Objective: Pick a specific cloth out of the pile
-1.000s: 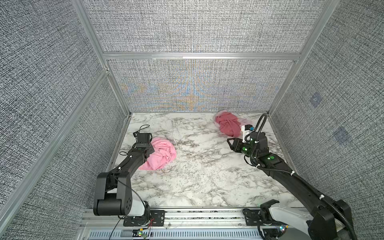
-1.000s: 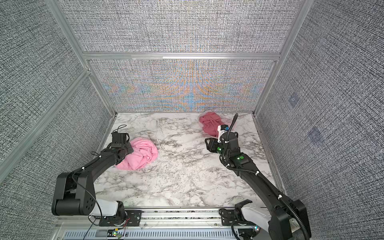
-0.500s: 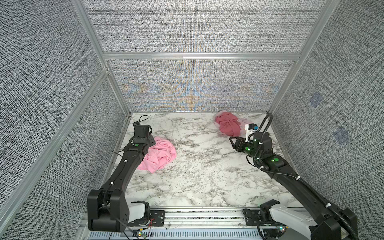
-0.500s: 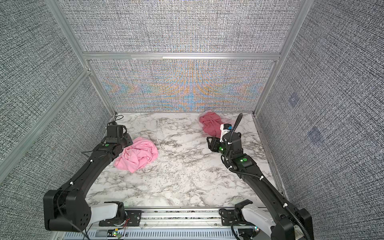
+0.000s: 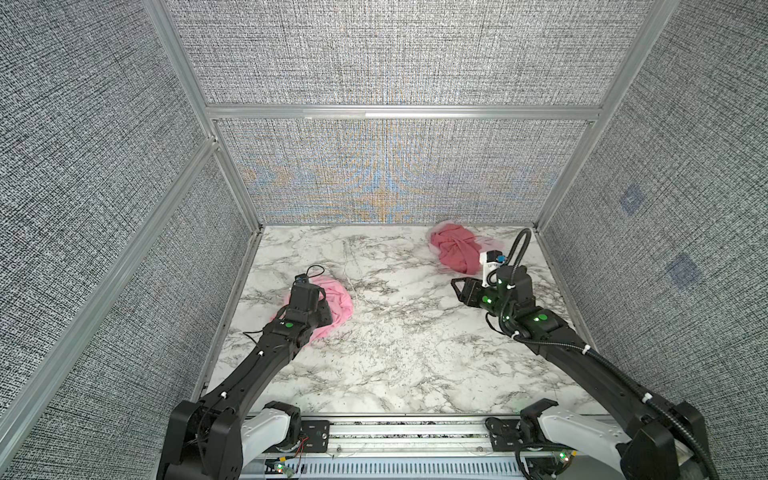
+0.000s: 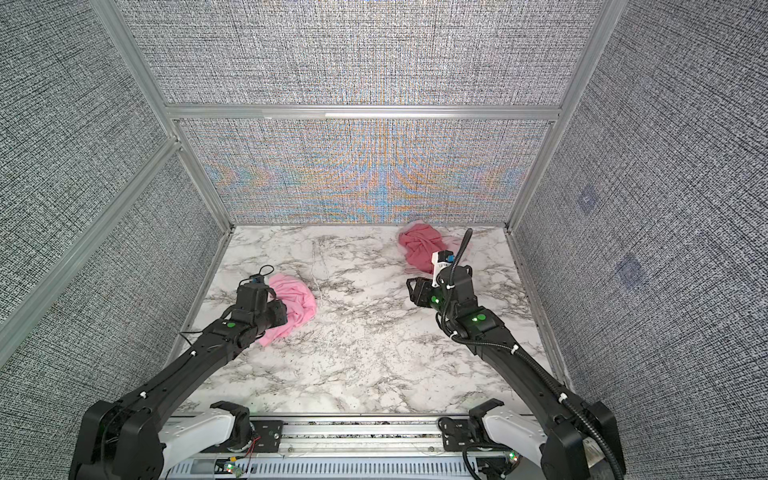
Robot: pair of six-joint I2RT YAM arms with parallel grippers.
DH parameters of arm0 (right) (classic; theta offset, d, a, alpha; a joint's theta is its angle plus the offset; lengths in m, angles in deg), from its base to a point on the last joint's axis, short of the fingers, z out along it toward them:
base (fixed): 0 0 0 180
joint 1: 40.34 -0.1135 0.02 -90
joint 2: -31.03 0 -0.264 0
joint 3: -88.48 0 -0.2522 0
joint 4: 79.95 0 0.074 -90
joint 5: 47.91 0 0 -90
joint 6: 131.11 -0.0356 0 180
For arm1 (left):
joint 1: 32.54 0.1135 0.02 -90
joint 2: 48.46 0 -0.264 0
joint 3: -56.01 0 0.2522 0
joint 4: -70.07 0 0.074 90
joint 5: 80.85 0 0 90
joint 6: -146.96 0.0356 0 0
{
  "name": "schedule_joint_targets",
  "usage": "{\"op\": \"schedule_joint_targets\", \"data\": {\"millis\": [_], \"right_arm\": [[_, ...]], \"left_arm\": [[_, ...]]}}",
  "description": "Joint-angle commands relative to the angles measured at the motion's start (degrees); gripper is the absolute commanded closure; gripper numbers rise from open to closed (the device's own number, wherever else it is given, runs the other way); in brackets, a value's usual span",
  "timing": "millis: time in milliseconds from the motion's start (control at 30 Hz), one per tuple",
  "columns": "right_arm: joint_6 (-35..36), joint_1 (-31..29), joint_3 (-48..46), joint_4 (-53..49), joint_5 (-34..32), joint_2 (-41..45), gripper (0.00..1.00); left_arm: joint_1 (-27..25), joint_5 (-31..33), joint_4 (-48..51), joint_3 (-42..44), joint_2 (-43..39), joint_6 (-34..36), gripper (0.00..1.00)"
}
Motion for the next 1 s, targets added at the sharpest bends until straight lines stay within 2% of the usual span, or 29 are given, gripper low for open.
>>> {"op": "schedule_joint_targets", "data": {"millis": [0,100,267,433,700,833,967], "right_arm": [[-0.9,-0.5,-0.2,2.5,-0.2,-0.9,0.45],[-0.8,-0.7,0.4,2.9,-0.2,-2.3,0.45],[-0.1,-0.8,2.1,3.4,-0.6,-4.9,0.45],[0.8,-0.7,4.7,3.4,-1.4,-8.5,0.45],[1.9,-0.7,8.1,3.3,-2.5,-13.7,0.45],[1.7,-0.7,10.5,3.6,-3.2,-15.2,0.45],[1.7,-0.7,10.4,3.6,-4.1,-14.9,0.45]], "left_arm": [[0.0,-5.5,-8.8,2.5,2.7,-1.9,0.56],[0.0,-1.6,-7.6,1.3,8.1,-6.8,0.57],[1.2,-0.2,-10.1,-3.1,18.4,-4.4,0.57],[5.4,-0.9,-12.1,-9.3,28.6,-3.4,0.58],[13.9,-2.6,-10.6,-21.9,37.2,1.6,0.58],[15.2,-3.4,-9.2,-27.2,40.1,2.7,0.58],[15.1,-7.5,-8.3,-28.3,39.0,3.8,0.58]]}}
